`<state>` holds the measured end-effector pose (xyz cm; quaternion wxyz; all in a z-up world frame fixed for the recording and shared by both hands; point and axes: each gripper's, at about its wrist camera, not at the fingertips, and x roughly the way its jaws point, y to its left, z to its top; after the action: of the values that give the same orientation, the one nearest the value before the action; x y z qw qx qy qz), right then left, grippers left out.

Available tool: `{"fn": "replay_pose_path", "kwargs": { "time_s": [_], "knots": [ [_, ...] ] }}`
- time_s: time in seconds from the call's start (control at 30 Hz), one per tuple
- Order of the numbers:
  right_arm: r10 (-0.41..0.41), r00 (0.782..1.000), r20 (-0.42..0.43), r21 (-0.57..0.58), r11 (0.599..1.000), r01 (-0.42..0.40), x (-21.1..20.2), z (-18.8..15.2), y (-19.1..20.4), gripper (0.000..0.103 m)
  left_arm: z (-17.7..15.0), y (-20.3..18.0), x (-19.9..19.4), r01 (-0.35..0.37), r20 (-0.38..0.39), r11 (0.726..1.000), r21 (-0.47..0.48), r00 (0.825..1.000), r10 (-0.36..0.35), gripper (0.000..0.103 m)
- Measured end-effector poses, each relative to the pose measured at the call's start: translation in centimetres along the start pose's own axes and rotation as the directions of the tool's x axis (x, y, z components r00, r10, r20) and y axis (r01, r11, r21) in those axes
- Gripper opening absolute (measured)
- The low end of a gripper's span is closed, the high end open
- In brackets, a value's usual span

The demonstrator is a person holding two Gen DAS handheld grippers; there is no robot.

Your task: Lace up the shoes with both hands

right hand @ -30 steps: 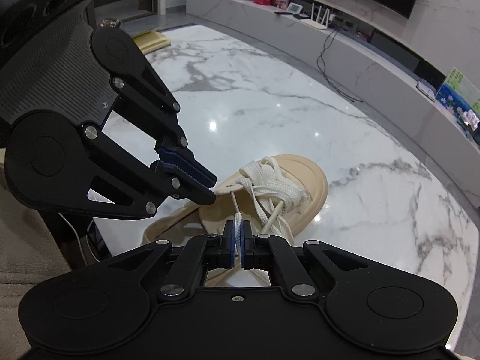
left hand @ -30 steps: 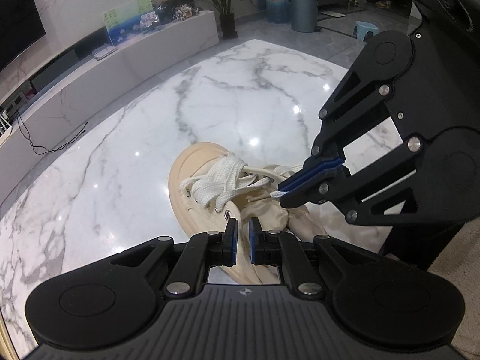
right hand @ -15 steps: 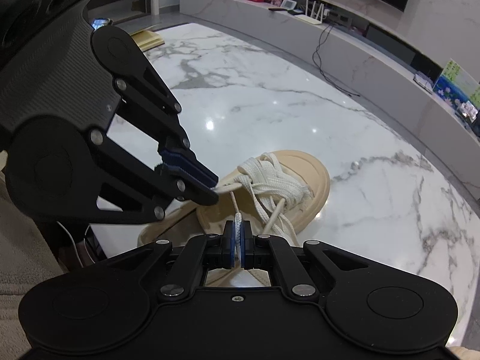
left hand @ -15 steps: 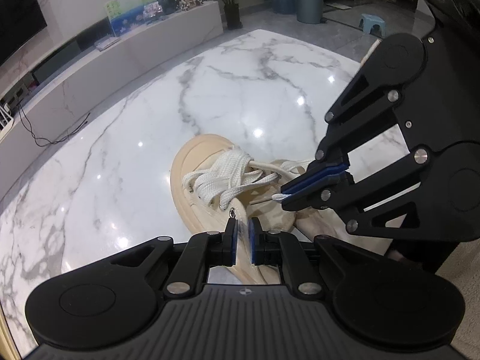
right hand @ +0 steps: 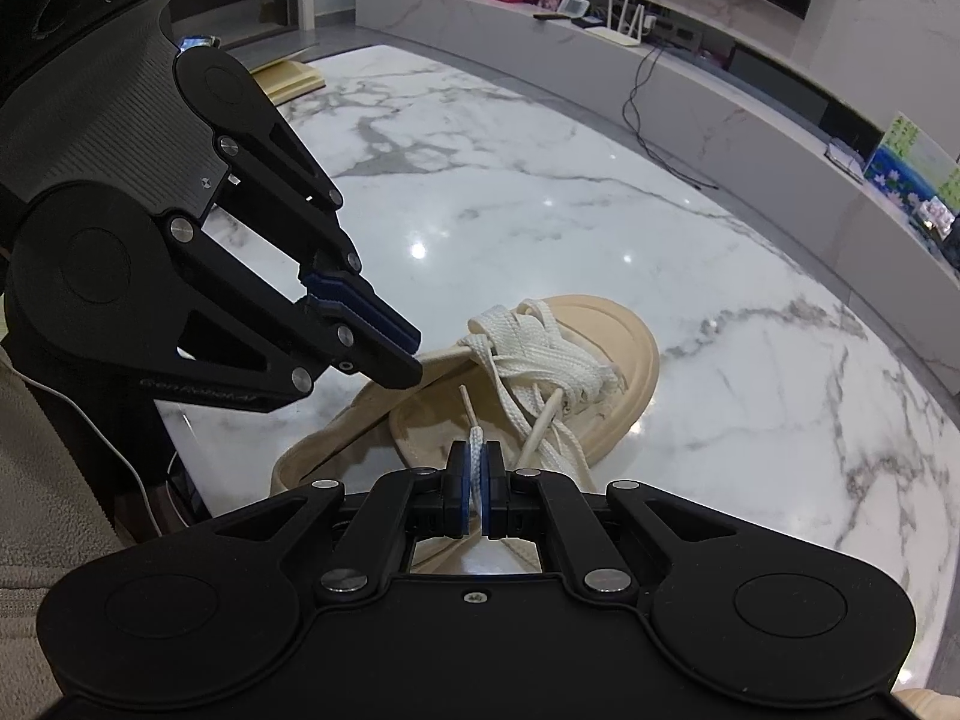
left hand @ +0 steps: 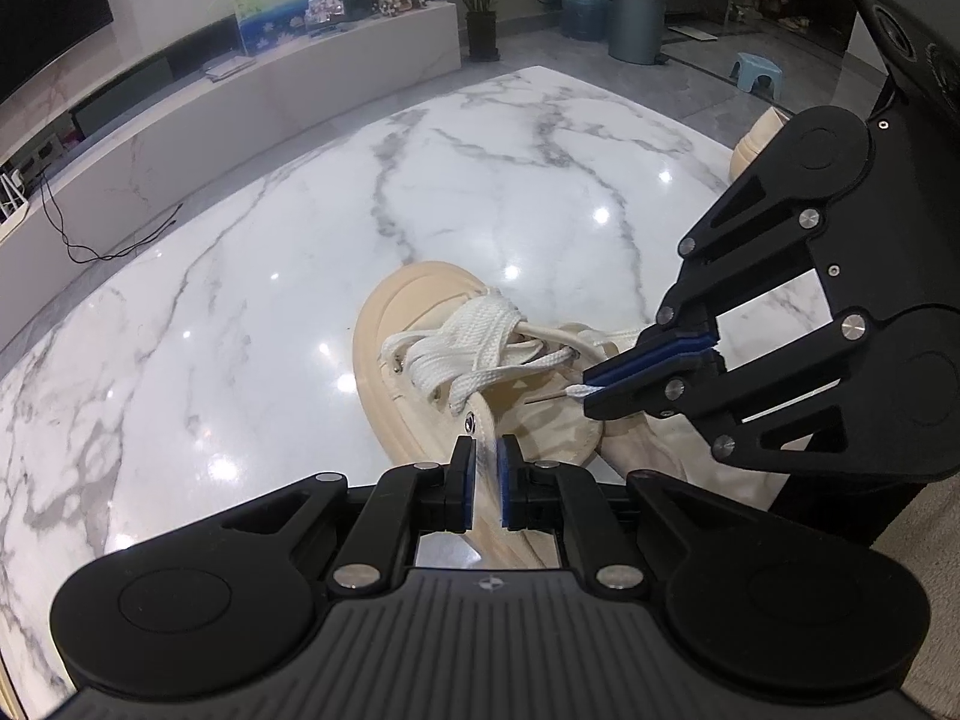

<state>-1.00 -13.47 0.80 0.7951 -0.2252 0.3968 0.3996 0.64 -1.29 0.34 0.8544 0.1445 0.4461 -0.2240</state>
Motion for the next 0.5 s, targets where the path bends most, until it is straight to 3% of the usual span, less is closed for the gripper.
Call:
{"fn": "replay_pose_path", "kwargs": {
  "time_s": [0.5],
  "knots": [
    [-0.002,1.0,0.007,-0.003,1.0,0.002,-0.22,0.0,0.02,0.002,-0.23,0.39,-0.12,-0.008,0.001,1.0,-0.011,1.0,0.008,0.009]
  ]
}}
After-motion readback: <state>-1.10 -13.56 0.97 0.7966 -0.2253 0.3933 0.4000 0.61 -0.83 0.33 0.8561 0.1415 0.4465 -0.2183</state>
